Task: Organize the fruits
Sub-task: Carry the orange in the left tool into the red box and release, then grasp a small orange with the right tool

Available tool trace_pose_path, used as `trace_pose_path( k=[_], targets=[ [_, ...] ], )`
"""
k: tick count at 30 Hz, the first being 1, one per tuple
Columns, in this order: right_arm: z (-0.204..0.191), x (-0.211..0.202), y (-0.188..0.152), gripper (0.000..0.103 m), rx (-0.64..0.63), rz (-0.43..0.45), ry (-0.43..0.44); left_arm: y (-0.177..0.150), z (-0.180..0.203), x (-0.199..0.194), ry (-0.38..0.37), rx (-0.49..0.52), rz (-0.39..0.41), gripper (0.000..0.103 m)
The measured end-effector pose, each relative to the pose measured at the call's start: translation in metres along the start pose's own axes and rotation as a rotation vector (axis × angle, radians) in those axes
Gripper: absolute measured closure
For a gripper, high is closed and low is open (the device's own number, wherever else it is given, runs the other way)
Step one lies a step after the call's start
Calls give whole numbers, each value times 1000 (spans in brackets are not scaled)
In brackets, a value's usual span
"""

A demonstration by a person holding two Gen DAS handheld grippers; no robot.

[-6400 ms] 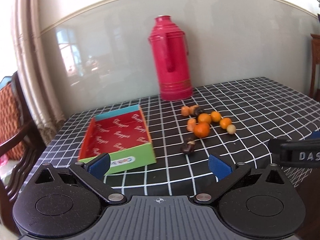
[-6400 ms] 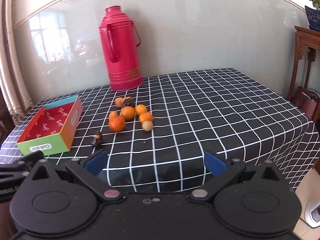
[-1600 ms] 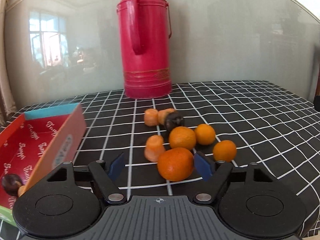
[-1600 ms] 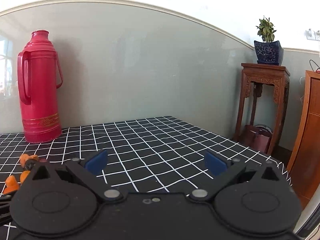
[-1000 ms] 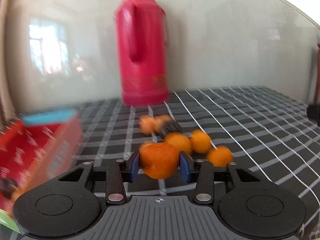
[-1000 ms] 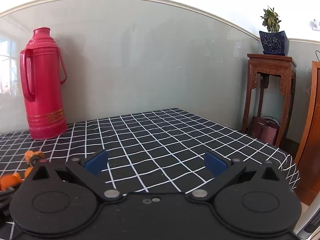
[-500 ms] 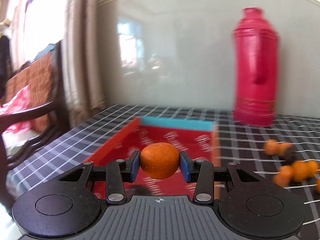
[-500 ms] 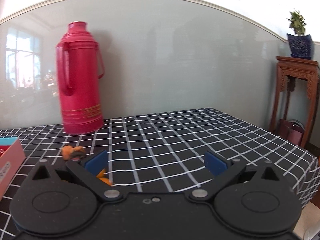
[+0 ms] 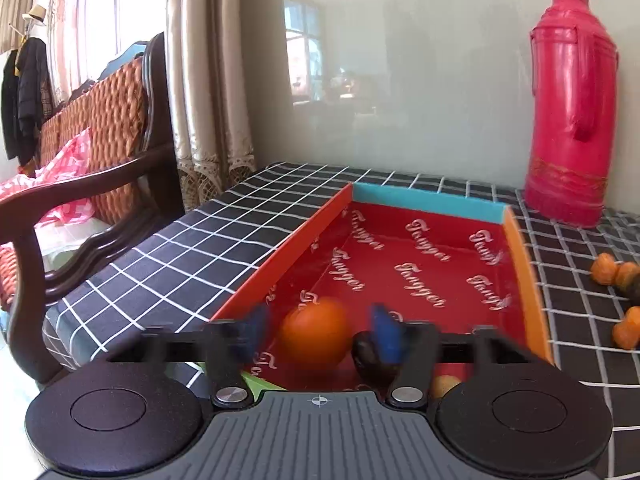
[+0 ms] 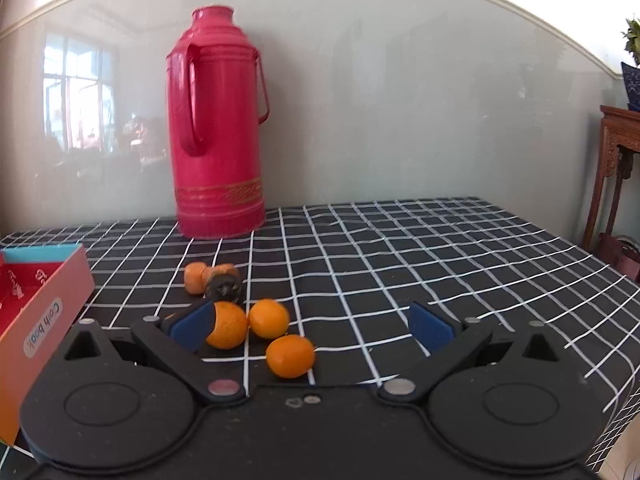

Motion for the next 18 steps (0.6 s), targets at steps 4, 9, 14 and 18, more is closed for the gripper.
trace_pose_path(
  k=[4, 9, 14, 18],
  targets=[
    [-2, 9, -1, 6, -1, -34, 27, 1, 0, -18, -35, 4, 73, 7],
    [-4, 26, -4, 6, -22, -94, 26, 7, -9, -28, -32, -25, 118, 0],
    [-3, 37, -7, 27, -15, -126, 49, 9, -24, -29, -31, -66, 118, 0],
    [-2, 45, -10, 46, -8, -163, 53, 12, -36, -27, -29, -95, 111, 0]
  ],
)
Point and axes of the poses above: each gripper's, at about its wrist camera, not at the fingertips, and x roughly the way its jaws point, z to its right, y to its top, the point moved 5 cm from there along x, roughly the way its jaws point, and after that the axes turned 12 degrees about -z, right-handed, at the moved point
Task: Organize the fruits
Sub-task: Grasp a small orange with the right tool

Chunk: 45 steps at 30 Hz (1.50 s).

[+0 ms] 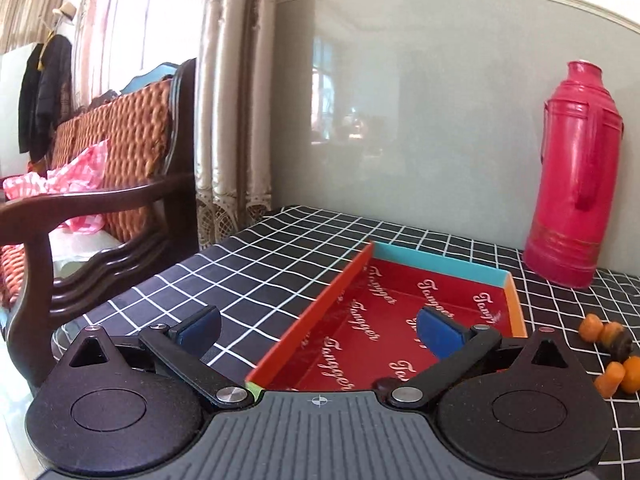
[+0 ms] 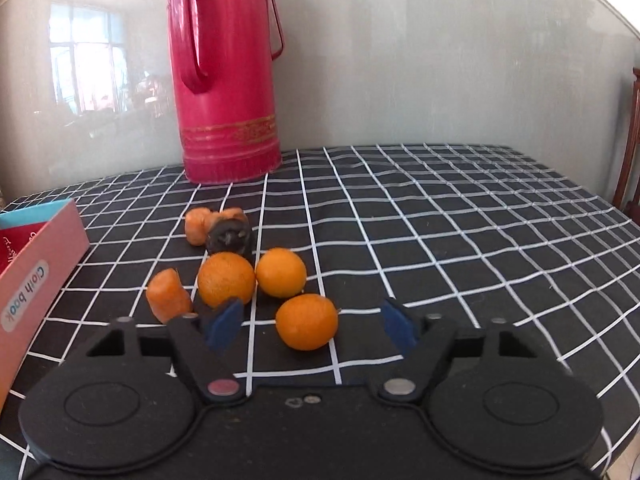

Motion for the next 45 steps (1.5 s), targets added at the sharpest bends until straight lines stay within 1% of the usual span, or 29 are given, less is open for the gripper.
trace_pose_path(
  k=[1, 3, 5, 7, 11, 13, 15, 17, 18, 19, 22, 24, 25, 26, 27, 28, 29, 30, 32, 33, 34, 36, 38, 40, 41, 42, 45],
  targets=[
    [0, 2, 0, 54, 2, -9, 8, 1, -3, 1, 2, -7, 0, 0],
    [-1, 5, 0, 60, -1, -19, 9, 1, -7, 2, 6, -18, -2, 0],
    [-3, 7, 0, 65, -17, -16, -10, 2, -12, 4, 10, -29, -6, 0],
    [-4, 7, 0, 75, -26, -13, -16, 2, -16, 6, 10, -40, -14, 0],
    [-5, 4, 0, 75, -36, 0, -6, 2, -21, 9, 11, -58, -28, 0],
    [-5, -2, 1, 76, -30, 22, 2, 1, -22, 11, 10, -65, -35, 0],
    [-7, -11, 4, 76, -32, 52, 32, 2, -24, 11, 9, -70, -35, 0],
    [-13, -22, 7, 77, -31, 90, 81, 2, -25, 11, 18, -72, -31, 0],
    [-18, -29, 9, 85, -37, 113, 117, 2, -26, 11, 22, -74, -32, 0],
    [-25, -35, 11, 89, -47, 132, 151, 1, -28, 11, 26, -78, -34, 0],
    [-53, -50, 12, 89, -110, 178, 254, -1, -34, 14, 43, -85, -47, 0],
    [-75, -52, 9, 89, -162, 176, 292, -2, -39, 14, 64, -89, -46, 0],
    [-84, -50, 7, 89, -184, 167, 296, -3, -43, 15, 74, -90, -46, 0],
    [-91, -46, 5, 89, -202, 159, 278, -4, -46, 15, 83, -90, -47, 0],
    [-95, -43, 2, 79, -213, 152, 250, -5, -49, 16, 93, -90, -48, 0],
    [-96, -41, -1, 76, -214, 146, 244, -5, -53, 17, 104, -92, -52, 0],
    [-94, -40, -3, 76, -213, 139, 249, -5, -56, 18, 107, -94, -56, 0],
    [-91, -39, -4, 75, -210, 133, 245, -5, -60, 18, 108, -97, -55, 0],
    [-79, -38, -7, 61, -194, 138, 208, -4, -64, 18, 119, -103, -47, 0],
    [-71, -38, -9, 41, -181, 135, 191, -3, -65, 18, 116, -106, -47, 0],
    [-64, -38, -12, 30, -165, 129, 186, -2, -64, 18, 106, -112, -51, 0],
    [-60, -38, -16, 33, -153, 107, 228, -1, -60, 19, 74, -118, -61, 0],
    [-61, -41, -21, 32, -141, 105, 283, -2, -55, 18, 56, -110, -63, 0],
    [-72, -43, -23, 33, -160, 95, 348, -2, -48, 16, 48, -91, -55, 0],
    [-82, -42, -23, 35, -181, 86, 373, -2, -46, 15, 47, -83, -52, 0],
    [-91, -40, -22, 39, -196, 79, 388, -2, -45, 15, 47, -79, -51, 0],
    [-116, -31, -17, 59, -224, 39, 403, -4, -46, 17, 57, -81, -62, 0]
  ],
)
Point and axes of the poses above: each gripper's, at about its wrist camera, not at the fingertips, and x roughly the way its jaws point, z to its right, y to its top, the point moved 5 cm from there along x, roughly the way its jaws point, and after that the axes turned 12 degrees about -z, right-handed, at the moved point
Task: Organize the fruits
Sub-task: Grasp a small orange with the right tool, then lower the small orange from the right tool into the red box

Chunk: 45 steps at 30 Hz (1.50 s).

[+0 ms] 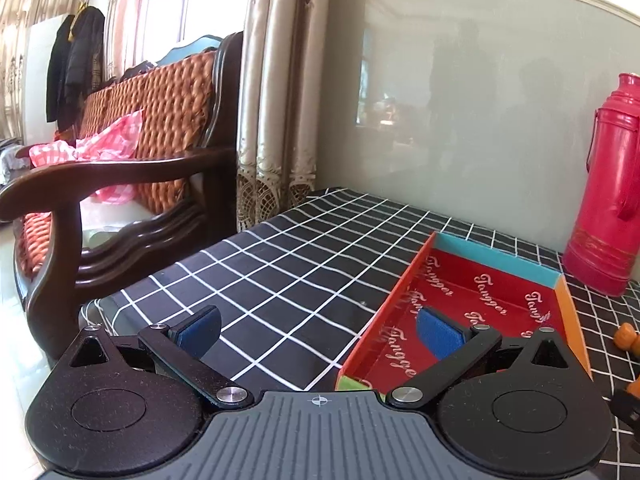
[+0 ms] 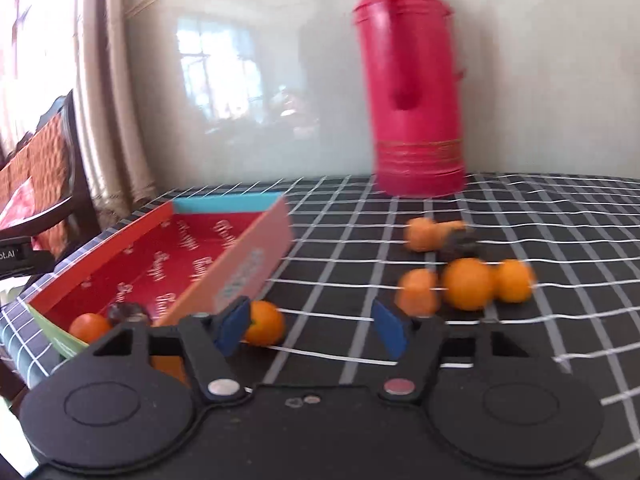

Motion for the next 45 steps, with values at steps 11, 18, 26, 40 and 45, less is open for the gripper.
trace_pose_path(
  k=[11, 18, 26, 40, 45],
  targets=[
    [-15, 28, 5, 67, 88, -86, 126, -1, -13, 9, 44, -17, -22, 0],
    [-17, 33, 6, 77, 119, -106, 166, -2, -8, 6, 39, -1, -13, 0],
    [-23, 10, 8, 78, 39, 2, 66, -2, -9, 5, 44, -3, -12, 0],
    [-70, -16, 13, 70, -198, 101, 137, -1, -13, 6, 52, -17, -7, 0],
    [-41, -36, 18, 18, -114, 168, 35, -2, -2, 3, 35, 3, 2, 0]
  ],
)
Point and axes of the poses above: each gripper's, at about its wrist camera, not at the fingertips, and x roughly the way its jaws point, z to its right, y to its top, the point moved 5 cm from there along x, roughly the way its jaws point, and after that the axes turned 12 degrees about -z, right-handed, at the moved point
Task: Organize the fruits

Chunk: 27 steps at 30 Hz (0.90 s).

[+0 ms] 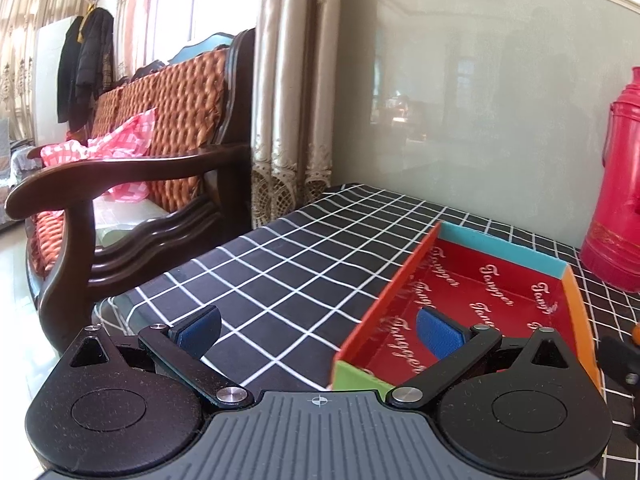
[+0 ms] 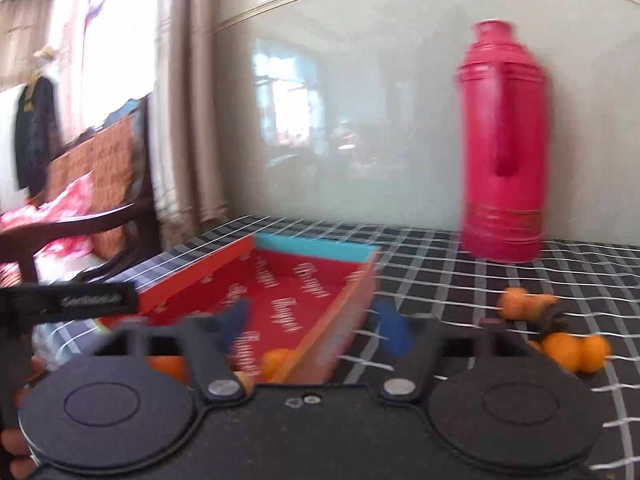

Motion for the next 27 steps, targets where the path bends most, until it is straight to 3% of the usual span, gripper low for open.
trace_pose_path(
  k=[3, 7, 14, 18, 23, 25, 27],
  targets=[
    [30, -17, 1, 5, 35, 44, -152, 0, 12, -8, -24, 29, 31, 0],
    [71, -31, -1, 6, 100, 71, -356, -2, 39, -21, -91, 92, 71, 0],
    [136, -55, -21, 6, 216, 26, -685, -16, 111, -48, -262, 259, 109, 0],
    [160, -67, -32, 6, 293, 12, -747, -26, 157, -65, -350, 376, 135, 0],
    [177, -79, -41, 6, 336, 13, -746, -47, 213, -62, -437, 502, 89, 1],
    [179, -80, -40, 6, 335, 18, -745, -53, 231, -58, -444, 539, 85, 7],
    [185, -83, -39, 6, 341, 22, -746, -59, 245, -50, -465, 571, 49, 22]
  ],
)
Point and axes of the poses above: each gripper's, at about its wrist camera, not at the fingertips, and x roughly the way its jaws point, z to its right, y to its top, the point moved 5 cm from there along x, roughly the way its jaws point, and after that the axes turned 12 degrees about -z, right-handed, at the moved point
